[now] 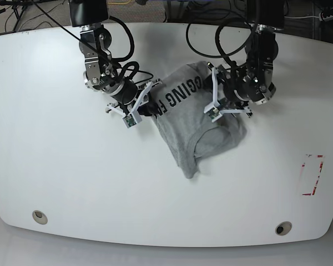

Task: Layout the t-shirt on the table in an organized manner, then fold the t-shirt properly
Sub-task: 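Straighten the folded shirt into a square with both grippers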

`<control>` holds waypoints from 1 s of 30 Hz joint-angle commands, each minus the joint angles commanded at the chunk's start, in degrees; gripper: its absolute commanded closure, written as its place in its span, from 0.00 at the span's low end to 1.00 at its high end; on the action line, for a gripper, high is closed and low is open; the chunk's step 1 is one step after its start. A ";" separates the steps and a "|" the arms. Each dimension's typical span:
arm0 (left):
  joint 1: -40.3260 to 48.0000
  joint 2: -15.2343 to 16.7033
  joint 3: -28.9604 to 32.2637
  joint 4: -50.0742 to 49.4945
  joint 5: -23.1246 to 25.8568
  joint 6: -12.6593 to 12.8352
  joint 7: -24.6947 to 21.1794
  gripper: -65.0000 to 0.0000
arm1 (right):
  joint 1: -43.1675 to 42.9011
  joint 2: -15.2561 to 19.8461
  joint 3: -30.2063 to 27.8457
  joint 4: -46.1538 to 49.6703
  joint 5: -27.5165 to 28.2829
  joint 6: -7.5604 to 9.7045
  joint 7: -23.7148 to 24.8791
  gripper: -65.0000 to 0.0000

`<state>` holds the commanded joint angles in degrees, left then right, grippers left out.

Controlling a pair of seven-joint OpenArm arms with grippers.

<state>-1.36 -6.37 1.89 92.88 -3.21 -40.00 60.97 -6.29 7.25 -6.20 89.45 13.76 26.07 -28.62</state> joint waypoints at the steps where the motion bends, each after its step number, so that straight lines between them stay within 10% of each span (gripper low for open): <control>1: -0.44 -0.18 -0.26 -0.18 0.00 0.00 0.00 0.52 | -0.44 -0.09 0.00 0.44 0.00 0.00 0.00 0.87; 20: -4.13 -5.01 -0.79 12.48 -0.26 0.00 5.27 0.52 | -4.31 0.09 0.26 9.58 0.00 -0.44 -0.18 0.87; 30: -4.84 7.56 -2.73 19.34 0.18 0.00 6.77 0.52 | -2.90 0.79 4.57 21.19 -0.09 -0.44 -8.97 0.87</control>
<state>-6.20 1.19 -0.84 112.22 -3.03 -40.00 67.74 -9.19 8.04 -1.63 110.64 13.67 25.63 -37.58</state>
